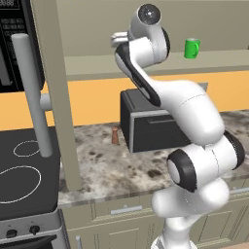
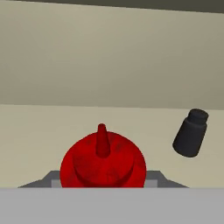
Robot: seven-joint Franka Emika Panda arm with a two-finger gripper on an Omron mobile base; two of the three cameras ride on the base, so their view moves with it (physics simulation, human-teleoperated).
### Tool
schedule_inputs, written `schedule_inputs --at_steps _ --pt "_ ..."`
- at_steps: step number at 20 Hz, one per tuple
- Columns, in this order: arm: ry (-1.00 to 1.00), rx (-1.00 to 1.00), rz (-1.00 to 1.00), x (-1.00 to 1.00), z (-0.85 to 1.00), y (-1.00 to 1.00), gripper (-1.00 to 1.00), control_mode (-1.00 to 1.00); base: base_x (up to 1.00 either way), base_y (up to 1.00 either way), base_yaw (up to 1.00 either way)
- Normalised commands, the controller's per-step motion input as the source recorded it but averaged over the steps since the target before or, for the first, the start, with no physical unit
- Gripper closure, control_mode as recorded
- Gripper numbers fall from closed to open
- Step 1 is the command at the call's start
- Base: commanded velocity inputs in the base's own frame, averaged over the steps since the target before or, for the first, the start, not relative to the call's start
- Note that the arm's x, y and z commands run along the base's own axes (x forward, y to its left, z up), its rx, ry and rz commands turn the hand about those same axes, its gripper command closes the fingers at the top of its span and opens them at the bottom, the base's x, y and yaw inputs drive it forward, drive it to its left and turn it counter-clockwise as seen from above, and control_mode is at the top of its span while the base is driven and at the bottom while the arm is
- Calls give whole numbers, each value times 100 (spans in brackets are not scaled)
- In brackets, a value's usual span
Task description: Pick the ketchup and shaker from the counter and place them in the cabinet.
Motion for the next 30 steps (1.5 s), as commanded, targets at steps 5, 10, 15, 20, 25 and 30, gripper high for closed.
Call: schedule_inputs --at_steps 5,10,15,20,25,30 --pt "4 -1 0 38 -4 0 100 -100 0 0 0" --pt "7 0 0 38 -16 0 100 -100 0 0 0" --pt "5 0 0 37 -14 0 100 -100 0 0 0" --pt "1 0 0 42 -3 0 100 -100 0 0 0" --pt "2 0 0 42 -7 0 100 -100 0 0 0" --pt "3 0 0 26 -19 0 100 -100 0 0 0"
